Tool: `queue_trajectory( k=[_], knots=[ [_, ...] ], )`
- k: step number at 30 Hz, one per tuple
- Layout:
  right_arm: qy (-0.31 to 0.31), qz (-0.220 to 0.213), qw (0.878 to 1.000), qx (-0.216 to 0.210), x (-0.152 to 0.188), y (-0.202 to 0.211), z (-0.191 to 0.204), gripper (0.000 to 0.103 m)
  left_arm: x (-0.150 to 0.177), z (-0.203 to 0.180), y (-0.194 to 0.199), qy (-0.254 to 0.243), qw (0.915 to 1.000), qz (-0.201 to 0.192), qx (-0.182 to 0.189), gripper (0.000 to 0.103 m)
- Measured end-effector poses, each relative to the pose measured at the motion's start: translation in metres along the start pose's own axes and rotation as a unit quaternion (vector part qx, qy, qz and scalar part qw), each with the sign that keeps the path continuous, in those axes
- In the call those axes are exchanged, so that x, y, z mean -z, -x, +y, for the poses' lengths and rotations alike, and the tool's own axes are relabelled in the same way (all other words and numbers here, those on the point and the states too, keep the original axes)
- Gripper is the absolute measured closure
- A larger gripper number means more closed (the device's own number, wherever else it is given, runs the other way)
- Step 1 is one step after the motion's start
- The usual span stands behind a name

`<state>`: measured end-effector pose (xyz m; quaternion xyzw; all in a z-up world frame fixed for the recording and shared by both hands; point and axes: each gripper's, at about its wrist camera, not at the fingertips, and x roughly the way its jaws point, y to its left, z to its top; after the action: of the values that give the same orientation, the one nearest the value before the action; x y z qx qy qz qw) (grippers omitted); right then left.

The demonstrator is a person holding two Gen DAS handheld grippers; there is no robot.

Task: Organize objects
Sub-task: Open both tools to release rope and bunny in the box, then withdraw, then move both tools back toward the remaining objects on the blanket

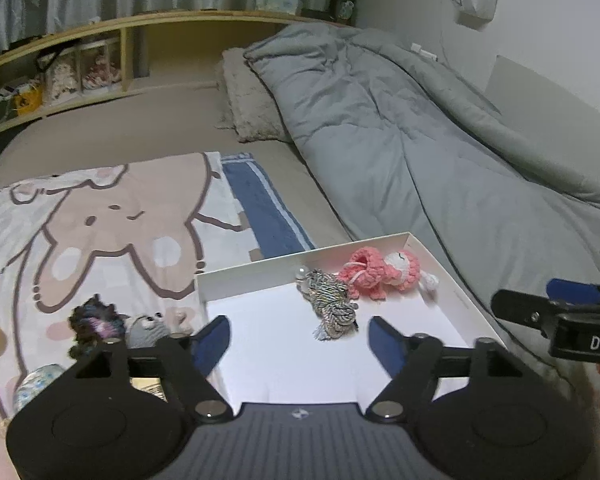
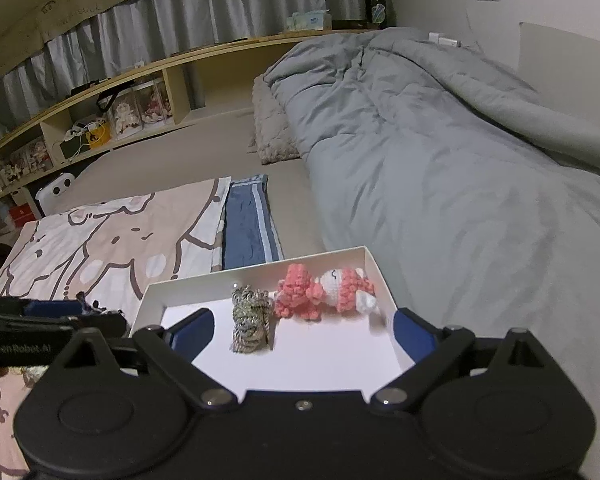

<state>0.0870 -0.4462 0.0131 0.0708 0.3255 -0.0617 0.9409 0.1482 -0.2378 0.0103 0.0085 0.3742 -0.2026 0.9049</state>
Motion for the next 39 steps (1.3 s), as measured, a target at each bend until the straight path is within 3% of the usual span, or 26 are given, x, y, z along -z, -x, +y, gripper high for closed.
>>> queue_trajectory(
  k=[6, 12, 39],
  knots=[
    [0.006, -0.006, 1.0, 0.004, 0.014, 0.022, 0.009, 0.004, 0.01, 0.005, 0.021, -0.002, 0.9999, -0.009, -0.006, 0.008],
    [0.008, -0.015, 1.0, 0.011, 0.025, 0.04, 0.015, 0.0, 0.023, 0.013, 0.035, -0.004, 0.9998, -0.016, -0.012, 0.001],
    [0.009, -0.016, 0.999, 0.031, 0.051, 0.063, 0.026, 0.0, 0.053, 0.036, 0.071, -0.022, 0.999, -0.036, -0.016, 0.0]
  ],
)
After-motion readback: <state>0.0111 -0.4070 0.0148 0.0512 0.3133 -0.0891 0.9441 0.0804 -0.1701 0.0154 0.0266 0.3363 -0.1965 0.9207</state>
